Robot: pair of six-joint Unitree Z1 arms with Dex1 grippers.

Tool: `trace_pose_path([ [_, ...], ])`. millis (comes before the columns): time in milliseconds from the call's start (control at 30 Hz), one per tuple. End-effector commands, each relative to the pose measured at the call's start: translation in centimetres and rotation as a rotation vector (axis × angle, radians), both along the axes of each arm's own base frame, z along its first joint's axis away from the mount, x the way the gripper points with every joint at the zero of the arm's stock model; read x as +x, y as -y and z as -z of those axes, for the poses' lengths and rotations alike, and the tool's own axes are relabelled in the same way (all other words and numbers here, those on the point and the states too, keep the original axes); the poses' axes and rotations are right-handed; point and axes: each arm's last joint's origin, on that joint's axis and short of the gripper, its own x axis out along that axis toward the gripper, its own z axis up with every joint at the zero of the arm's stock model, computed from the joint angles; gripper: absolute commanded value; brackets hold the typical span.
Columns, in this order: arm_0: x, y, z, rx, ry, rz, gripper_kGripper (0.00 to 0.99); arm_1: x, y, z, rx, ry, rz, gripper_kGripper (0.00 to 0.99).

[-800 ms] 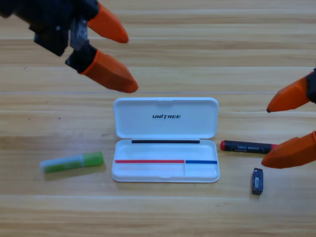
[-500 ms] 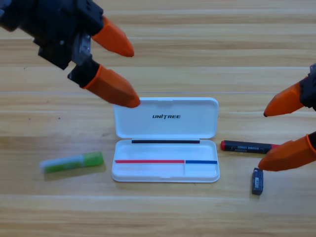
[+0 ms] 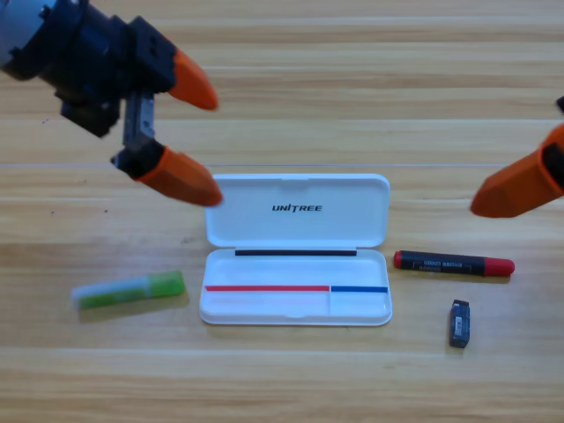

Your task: Clean up eraser and pencils

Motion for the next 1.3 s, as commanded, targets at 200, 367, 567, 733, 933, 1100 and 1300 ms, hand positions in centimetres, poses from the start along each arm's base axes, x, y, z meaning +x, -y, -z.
trace_pose_path([
  [200, 3.3, -5.3, 1.5, 0.404, 0.193, -0.142, 0.962, 6.0, -6.2, 11.0, -0.329, -0.442, 0.326, 0.990],
  [367, 6.2, -6.5, 5.8, 0.511, 0.066, -0.136, 0.965, 8.0, -7.6, 14.5, -0.386, -0.500, 0.519, 0.982],
  [567, 6.5, -6.3, 10.6, 0.556, -0.043, -0.092, 0.977, 9.3, -7.4, 17.2, -0.431, -0.543, 0.696, 0.948],
  [733, 5.7, -6.8, 13.5, 0.559, -0.048, -0.089, 0.977, 9.5, -7.4, 18.3, -0.436, -0.595, 0.749, 0.894],
  [933, 5.2, -6.9, 15.5, 0.565, -0.061, -0.086, 0.976, 10.0, -7.7, 19.6, -0.437, -0.656, 0.750, 0.861],
  [1100, 5.3, -6.8, 16.5, 0.575, -0.081, -0.091, 0.976, 10.5, -7.6, 20.8, -0.450, -0.670, 0.753, 0.808],
  [1300, 5.0, -6.9, 17.3, 0.580, -0.093, -0.092, 0.976, 10.9, -7.4, 21.3, -0.444, -0.683, 0.708, 0.236],
])
